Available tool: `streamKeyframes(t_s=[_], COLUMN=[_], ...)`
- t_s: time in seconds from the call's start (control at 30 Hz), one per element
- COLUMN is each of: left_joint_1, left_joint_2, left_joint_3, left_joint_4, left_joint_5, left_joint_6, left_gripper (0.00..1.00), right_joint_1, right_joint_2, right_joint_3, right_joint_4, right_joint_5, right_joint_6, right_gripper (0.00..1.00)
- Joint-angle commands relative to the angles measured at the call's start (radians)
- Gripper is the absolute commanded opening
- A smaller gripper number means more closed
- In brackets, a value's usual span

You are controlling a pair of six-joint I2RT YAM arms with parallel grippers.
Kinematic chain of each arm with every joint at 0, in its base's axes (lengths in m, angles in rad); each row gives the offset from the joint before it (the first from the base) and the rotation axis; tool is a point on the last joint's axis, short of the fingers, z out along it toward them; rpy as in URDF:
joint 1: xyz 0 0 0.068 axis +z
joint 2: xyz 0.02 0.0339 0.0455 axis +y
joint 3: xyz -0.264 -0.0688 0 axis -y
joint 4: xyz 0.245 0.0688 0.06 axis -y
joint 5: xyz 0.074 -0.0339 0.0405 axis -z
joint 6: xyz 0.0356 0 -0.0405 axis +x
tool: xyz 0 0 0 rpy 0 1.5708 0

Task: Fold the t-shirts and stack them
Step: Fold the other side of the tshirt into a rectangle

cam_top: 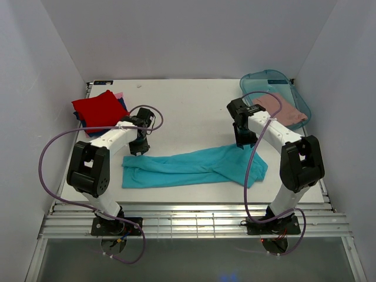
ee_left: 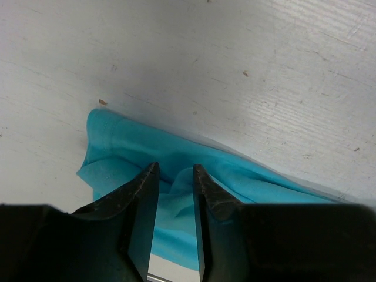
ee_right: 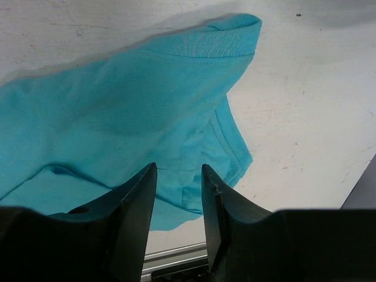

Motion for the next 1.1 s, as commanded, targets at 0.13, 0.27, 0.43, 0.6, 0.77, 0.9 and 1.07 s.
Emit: streamKeyframes(t_s=[0.13,0.27,0.43,0.6,0.77,0.9,1.07], left_joint_1=[-0.002,-0.002,-0.002,-0.002,-0.002,-0.002,-0.002], left_joint_2=[-0.06,-0.056,-0.06,-0.059,-0.056,-0.056,-0.054], left_joint_3=[-0.027,-0.034,-0.04,-0.037,-0.029,-0.029,-0.032], left_joint_4=[0.008,0.013,0.017,0.016,0.016,0.019,0.02], left_joint_5=[0.032,0.036,0.044,0.047,0.049,0.045,0.042], left_joint_6=[-0.011,-0.011,-0.011,-0.01,-0.01,-0.01,-0.005], left_gripper=[0.41,0.38,0.37,0.37,0.37,0.37,0.37], right_joint_1=[-0.019,-0.029,-0.036,-0.036,-0.036,-0.036,-0.036], right_joint_2=[-0.05,-0.079,-0.113,-0.119,-0.113,-0.11,-0.091], right_joint_3=[-0.044,-0.087,-0.158,-0.236,-0.31,-0.337,-0.338], right_joint_4=[-0.026,-0.06,-0.099,-0.097,-0.077,-0.051,-0.033], right_joint_5=[-0.001,-0.013,-0.084,-0.151,-0.187,-0.173,-0.158], right_joint_6=[-0.006,0.008,0.002,-0.009,-0.018,-0.021,-0.024], right_gripper=[0.43,0.43,0.44,0.44,0.44,0.43,0.42])
